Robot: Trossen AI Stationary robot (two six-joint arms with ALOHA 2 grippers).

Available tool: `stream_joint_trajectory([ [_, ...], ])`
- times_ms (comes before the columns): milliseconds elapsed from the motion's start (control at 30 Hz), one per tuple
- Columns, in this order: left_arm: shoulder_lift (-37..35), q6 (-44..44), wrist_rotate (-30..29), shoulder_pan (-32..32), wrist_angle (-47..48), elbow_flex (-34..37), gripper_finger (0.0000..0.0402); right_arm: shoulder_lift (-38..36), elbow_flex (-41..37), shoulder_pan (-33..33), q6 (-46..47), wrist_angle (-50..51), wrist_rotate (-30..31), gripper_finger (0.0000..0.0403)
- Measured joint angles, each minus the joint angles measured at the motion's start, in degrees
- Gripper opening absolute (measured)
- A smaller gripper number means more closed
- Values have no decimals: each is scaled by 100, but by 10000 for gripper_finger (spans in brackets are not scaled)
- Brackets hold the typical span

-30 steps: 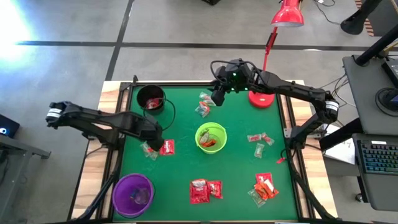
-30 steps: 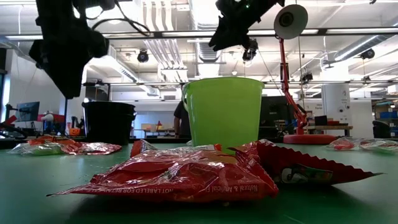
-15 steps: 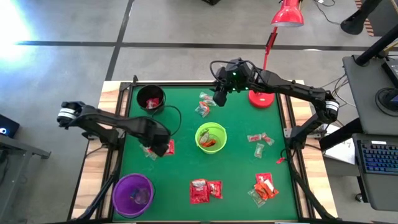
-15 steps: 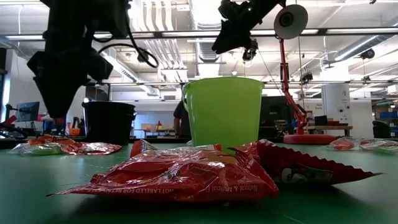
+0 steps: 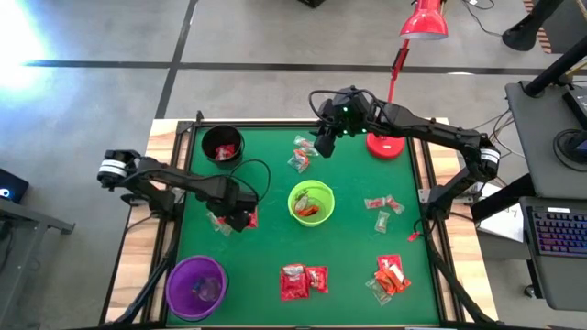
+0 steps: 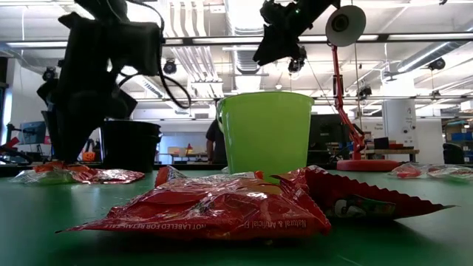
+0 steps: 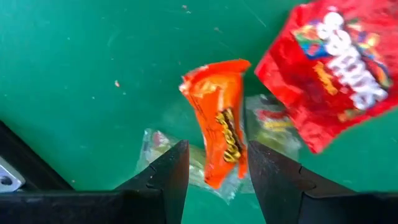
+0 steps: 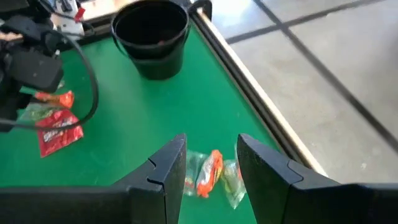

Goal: Sort candy
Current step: Put the orange chocolate into the green bucket

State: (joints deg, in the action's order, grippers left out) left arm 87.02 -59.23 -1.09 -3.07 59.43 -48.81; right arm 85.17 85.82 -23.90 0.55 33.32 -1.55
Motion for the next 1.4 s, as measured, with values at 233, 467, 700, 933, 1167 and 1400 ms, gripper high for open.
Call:
stream_joint_trajectory([
  [233,-6,354,-143,288,-157,24,128,-9,0,0,208,559,-10,137],
  [467,0,514,-138,424,-293,104,88,-11,0,2,353,703,-12,137],
  [700,-4,557,28,435,-545,392,77,-13,0,2,353,696,-12,137],
  [933,-31,966,80,450,-692,451,75,-15,0,2,352,691,-12,137],
  [1167,-81,1426,64,446,-694,-31,13,-21,0,2,349,711,-10,137],
  [1400,-94,1739,-81,448,-527,-357,2,-26,0,0,289,715,3,137],
])
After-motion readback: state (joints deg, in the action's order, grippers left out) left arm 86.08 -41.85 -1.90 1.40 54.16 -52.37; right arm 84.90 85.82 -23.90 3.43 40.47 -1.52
